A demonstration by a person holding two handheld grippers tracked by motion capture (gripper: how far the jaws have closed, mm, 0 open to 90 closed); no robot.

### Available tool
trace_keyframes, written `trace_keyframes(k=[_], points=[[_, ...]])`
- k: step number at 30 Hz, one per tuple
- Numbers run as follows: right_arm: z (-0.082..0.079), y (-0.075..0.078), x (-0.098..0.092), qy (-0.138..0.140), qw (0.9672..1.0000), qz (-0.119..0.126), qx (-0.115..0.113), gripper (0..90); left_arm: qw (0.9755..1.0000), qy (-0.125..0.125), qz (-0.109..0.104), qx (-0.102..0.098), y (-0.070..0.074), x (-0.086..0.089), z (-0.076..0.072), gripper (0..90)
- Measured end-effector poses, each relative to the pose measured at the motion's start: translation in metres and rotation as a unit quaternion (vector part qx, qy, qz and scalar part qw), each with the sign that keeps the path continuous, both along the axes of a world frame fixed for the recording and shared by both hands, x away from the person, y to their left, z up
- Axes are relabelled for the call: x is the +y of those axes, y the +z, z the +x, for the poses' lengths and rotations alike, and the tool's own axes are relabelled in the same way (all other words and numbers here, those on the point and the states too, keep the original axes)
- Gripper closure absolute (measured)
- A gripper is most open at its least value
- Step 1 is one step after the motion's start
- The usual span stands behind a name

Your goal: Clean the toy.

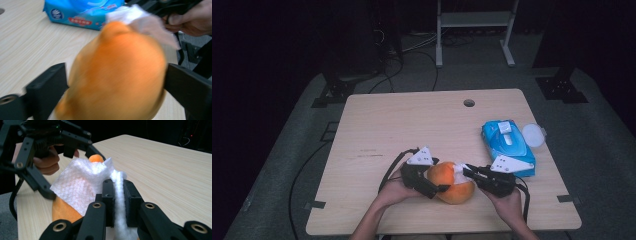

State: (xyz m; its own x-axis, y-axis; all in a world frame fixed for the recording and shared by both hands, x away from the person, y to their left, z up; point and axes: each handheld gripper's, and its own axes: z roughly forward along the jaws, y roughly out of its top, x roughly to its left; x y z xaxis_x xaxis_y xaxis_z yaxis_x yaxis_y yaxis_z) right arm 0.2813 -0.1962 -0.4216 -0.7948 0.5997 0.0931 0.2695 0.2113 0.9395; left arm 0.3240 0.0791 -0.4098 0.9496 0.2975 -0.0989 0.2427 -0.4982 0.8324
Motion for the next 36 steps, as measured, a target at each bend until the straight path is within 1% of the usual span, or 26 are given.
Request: trace_keyframes(k=[1, 3, 4, 5, 8, 9, 10, 11, 12, 14, 15, 16, 17, 18, 19, 21, 22, 23, 24, 26, 28, 30, 32, 33, 35, 36], points=[[0.000, 0.000, -0.001, -0.001, 1.0000, -0.001, 0.000, 80.3, 0.9999, -0.002, -0.005, 0.010, -0.003, 0.002, 0.002, 2.8], [0.000, -0.001, -0.003, -0.004, 1.0000, -0.006, 0.003, 80.3, 0.9994, -0.012, -0.009, 0.030, -0.010, 0.006, 0.008, 2.7], [0.000, -0.002, -0.005, -0.006, 0.9999, -0.007, 0.005, 80.3, 0.9990, -0.010, -0.021, 0.038, -0.013, 0.008, 0.010, 2.6], [0.000, -0.003, -0.006, -0.007, 0.9999, -0.011, 0.006, 80.3, 0.9987, -0.010, -0.029, 0.042, -0.016, 0.010, 0.011, 2.5], [0.000, -0.005, -0.008, -0.010, 0.9998, -0.012, 0.010, 80.3, 0.9974, -0.016, -0.039, 0.058, -0.020, 0.012, 0.015, 3.4], [0.000, -0.004, -0.007, -0.010, 0.9998, -0.011, 0.009, 80.3, 0.9976, -0.022, -0.038, 0.054, -0.020, 0.011, 0.013, 7.7], [-0.001, -0.004, -0.006, -0.010, 0.9999, -0.009, 0.008, 80.3, 0.9980, -0.022, -0.041, 0.043, -0.017, 0.011, 0.011, 14.7], [-0.001, -0.002, -0.005, -0.011, 0.9999, -0.008, 0.007, 80.3, 0.9982, -0.019, -0.043, 0.037, -0.013, 0.010, 0.008, 21.9], [-0.002, 0.000, -0.003, -0.013, 0.9999, -0.005, 0.004, 80.3, 0.9986, -0.018, -0.040, 0.028, -0.007, 0.009, 0.006, 27.3], [-0.001, 0.004, -0.003, -0.019, 0.9998, 0.003, -0.002, 80.6, 0.9990, -0.006, -0.044, 0.004, 0.005, 0.007, 0.000, 32.8], [0.000, 0.006, -0.004, -0.022, 0.9997, 0.013, -0.005, 80.6, 0.9990, -0.003, -0.045, -0.005, 0.012, 0.007, -0.003, 34.3], [0.002, 0.007, -0.005, -0.023, 0.9994, 0.025, -0.001, 80.6, 0.9991, 0.003, -0.039, -0.015, 0.018, 0.007, -0.005, 34.9], [0.004, 0.008, -0.006, -0.022, 0.9992, 0.032, 0.001, 80.6, 0.9992, 0.010, -0.025, -0.028, 0.022, 0.006, -0.008, 35.0], [0.006, 0.008, -0.005, -0.022, 0.9993, 0.032, 0.003, 80.6, 0.9991, 0.015, -0.007, -0.039, 0.023, 0.004, -0.009, 35.0], [0.007, 0.007, -0.003, -0.022, 0.9995, 0.022, 0.004, 80.6, 0.9989, 0.019, 0.010, -0.042, 0.021, 0.002, -0.009, 34.9], [0.012, 0.001, 0.001, -0.023, 0.9996, 0.006, 0.016, 80.6, 0.9989, 0.024, 0.030, -0.027, 0.011, 0.000, -0.007, 34.2], [0.014, -0.002, 0.001, -0.023, 0.9995, 0.004, 0.021, 80.5, 0.9990, 0.028, 0.023, -0.023, 0.007, 0.000, -0.006, 33.9], [0.014, -0.002, 0.000, -0.025, 0.9994, 0.006, 0.021, 80.6, 0.9991, 0.031, 0.017, -0.021, 0.007, 0.001, -0.005, 33.6], [0.014, 0.000, -0.002, -0.026, 0.9995, 0.010, 0.017, 80.6, 0.9990, 0.033, 0.022, -0.022, 0.008, 0.000, -0.005, 33.2], [0.011, 0.011, -0.004, -0.025, 0.9994, 0.025, 0.002, 80.6, 0.9988, 0.035, 0.020, -0.030, 0.008, -0.004, -0.006, 32.2], [0.006, 0.023, -0.003, -0.023, 0.9991, 0.030, -0.020, 80.6, 0.9983, 0.034, 0.023, -0.042, 0.008, -0.010, -0.009, 31.1], [0.001, 0.031, 0.001, -0.016, 0.9987, 0.029, -0.039, 80.6, 0.9979, 0.033, 0.024, -0.051, 0.009, -0.015, -0.011, 30.5], [-0.003, 0.033, 0.007, -0.008, 0.9985, 0.022, -0.049, 80.6, 0.9975, 0.034, 0.023, -0.057, 0.009, -0.018, -0.013, 30.3], [-0.005, 0.032, 0.010, -0.004, 0.9986, 0.014, -0.051, 80.6, 0.9974, 0.033, 0.024, -0.059, 0.009, -0.020, -0.013, 30.1], [-0.005, 0.027, 0.014, -0.006, 0.9987, -0.005, -0.050, 80.6, 0.9974, 0.034, 0.024, -0.059, 0.008, -0.021, -0.014, 28.8], [-0.003, 0.024, 0.014, -0.007, 0.9989, -0.007, -0.046, 80.7, 0.9974, 0.032, 0.023, -0.060, 0.008, -0.021, -0.014, 27.4]])
